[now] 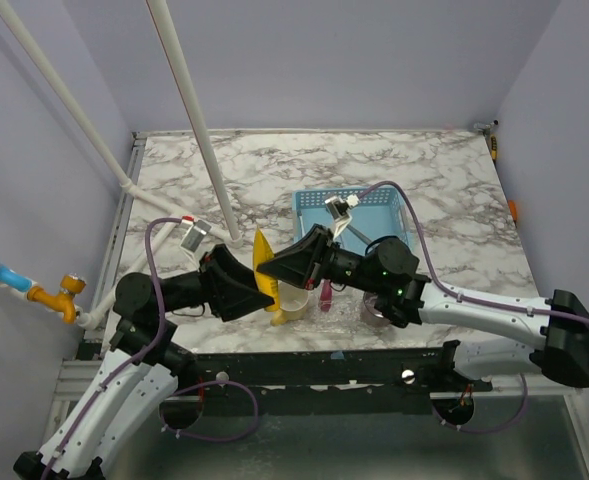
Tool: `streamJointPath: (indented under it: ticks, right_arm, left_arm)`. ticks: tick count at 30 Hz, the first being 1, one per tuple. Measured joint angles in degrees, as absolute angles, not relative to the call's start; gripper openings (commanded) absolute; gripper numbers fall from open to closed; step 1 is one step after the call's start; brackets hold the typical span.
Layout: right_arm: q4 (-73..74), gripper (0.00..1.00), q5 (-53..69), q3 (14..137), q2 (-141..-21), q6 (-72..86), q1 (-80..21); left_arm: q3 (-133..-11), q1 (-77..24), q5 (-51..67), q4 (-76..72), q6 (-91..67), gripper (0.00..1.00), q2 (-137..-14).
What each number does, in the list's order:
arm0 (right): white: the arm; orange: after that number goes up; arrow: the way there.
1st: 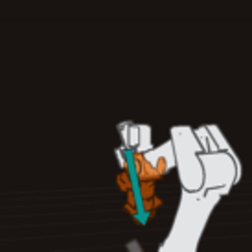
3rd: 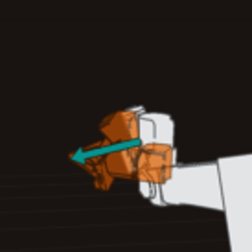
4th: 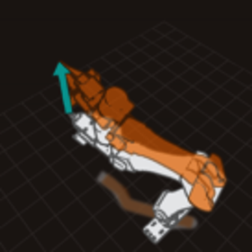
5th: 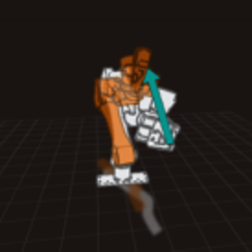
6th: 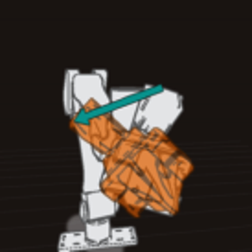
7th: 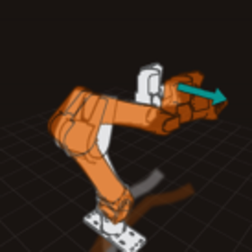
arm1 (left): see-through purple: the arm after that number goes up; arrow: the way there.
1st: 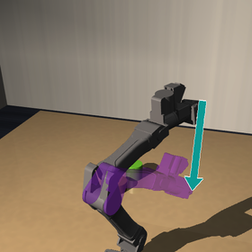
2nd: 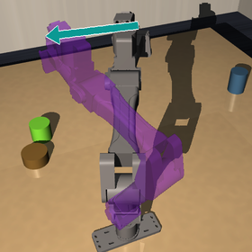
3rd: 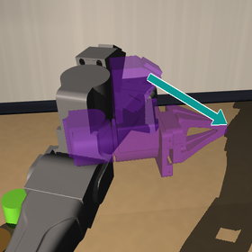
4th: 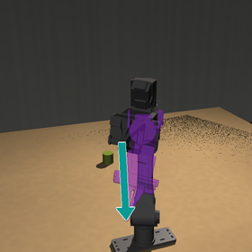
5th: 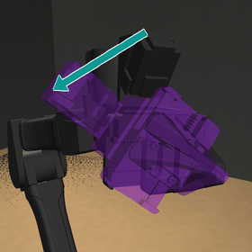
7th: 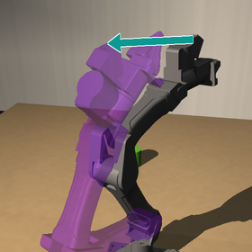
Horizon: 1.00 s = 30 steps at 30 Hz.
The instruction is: Prepare toiletry sets of a toothbrush and toothpaste on the tray
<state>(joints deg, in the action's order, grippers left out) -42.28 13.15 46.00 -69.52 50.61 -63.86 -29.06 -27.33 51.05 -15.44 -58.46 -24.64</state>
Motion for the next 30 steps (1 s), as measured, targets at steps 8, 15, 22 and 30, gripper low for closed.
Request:
streamJointPath:
  ticks: [8, 15, 22, 30]
  right_arm:
    - [-42.19, 0.16, 6.22, 48.23, -70.72, 47.27, -67.29]
    - [-42.17, 0.17, 2.79, 48.75, -71.26, 45.32, -68.66]
    - [-41.87, 0.18, 0.45, 49.47, -71.72, 43.4, -70.19]
    - [-41.19, 0.41, -0.62, 49.47, -71.72, 42.28, -70.59]
  left_arm:
    - [-29.06, -27.33, 50.72, -14.72, -58.52, 0.55, -22.33]
    - [-29.06, -27.33, 50.46, -13.52, -57.65, 0.42, -21.15]
    - [-29.08, -27.31, 50.09, -12.49, -57.6, 0.17, -21.15]
    - [-29.08, -27.11, 50.04, -11.44, -57.49, 0.0, -21.17]
